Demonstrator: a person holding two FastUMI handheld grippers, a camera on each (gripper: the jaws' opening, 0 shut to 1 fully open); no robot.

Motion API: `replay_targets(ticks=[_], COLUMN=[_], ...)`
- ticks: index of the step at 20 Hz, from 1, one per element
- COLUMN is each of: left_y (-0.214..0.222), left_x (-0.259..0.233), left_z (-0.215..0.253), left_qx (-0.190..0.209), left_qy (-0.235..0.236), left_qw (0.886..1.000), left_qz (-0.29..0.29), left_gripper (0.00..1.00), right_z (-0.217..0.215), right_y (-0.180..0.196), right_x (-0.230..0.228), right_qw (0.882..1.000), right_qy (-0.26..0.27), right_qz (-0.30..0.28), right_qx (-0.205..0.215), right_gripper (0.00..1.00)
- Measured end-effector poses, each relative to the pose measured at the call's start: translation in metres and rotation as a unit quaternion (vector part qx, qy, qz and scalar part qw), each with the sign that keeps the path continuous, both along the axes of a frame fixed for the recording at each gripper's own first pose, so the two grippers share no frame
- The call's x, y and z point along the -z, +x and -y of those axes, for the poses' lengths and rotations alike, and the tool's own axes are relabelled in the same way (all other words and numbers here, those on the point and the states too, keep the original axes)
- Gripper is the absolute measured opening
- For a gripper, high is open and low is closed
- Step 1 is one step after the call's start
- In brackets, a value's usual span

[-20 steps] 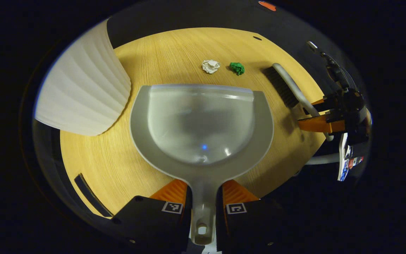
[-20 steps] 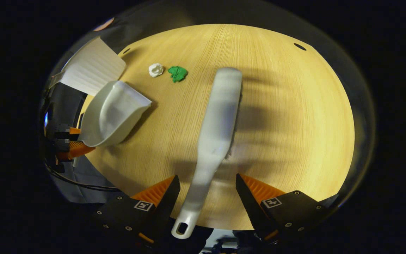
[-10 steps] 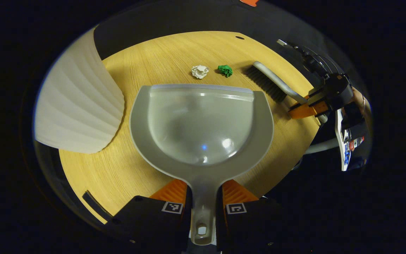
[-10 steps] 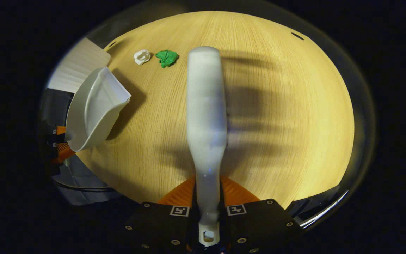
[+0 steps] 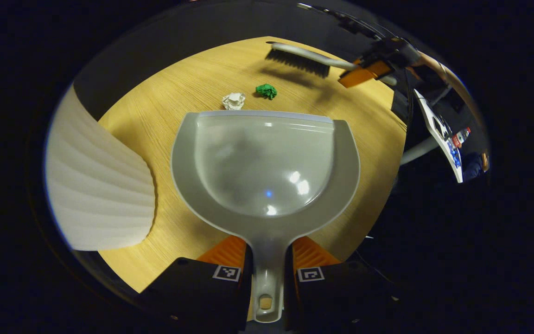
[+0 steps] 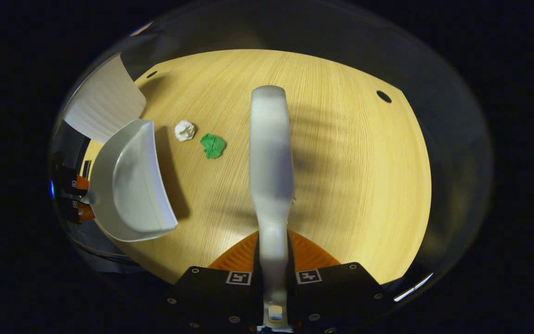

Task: Pick up the small broom and dustpan from the desktop, sweep the trash into the dustpan with the broom, and then empty the trash into the garbage bin.

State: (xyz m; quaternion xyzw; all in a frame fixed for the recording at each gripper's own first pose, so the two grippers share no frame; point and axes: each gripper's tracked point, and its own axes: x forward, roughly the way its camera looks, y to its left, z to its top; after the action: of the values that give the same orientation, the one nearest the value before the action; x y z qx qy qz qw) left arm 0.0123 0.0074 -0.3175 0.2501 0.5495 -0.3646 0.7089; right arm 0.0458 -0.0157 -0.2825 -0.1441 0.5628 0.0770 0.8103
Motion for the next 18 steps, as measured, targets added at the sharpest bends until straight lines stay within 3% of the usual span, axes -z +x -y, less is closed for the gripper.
replay_targets(ticks=[4,9,18], left_y=[0.009,0.013,0.014], left_x=[0.012,0.023,0.025], left_z=[-0.01,-0.012,-0.012], left_qx=[-0.001,-0.014,-0.016], left_qy=[0.014,0.023,0.016], left_qw=[1.0,0.999,1.0], left_qz=[-0.017,-0.025,-0.02], left_gripper=[0.3,0.3,0.3], right_z=[-0.002,-0.029,-0.122], right_y=[0.044,0.054,-0.003], right_x=[0.013,0.035,0.015], right_qw=[0.999,0.993,0.981], right_qy=[-0.035,-0.073,0.01], right_qz=[-0.005,-0.012,-0.061], right_qx=[-0.035,-0.097,-0.184], right_gripper=[0.2,0.2,0.2])
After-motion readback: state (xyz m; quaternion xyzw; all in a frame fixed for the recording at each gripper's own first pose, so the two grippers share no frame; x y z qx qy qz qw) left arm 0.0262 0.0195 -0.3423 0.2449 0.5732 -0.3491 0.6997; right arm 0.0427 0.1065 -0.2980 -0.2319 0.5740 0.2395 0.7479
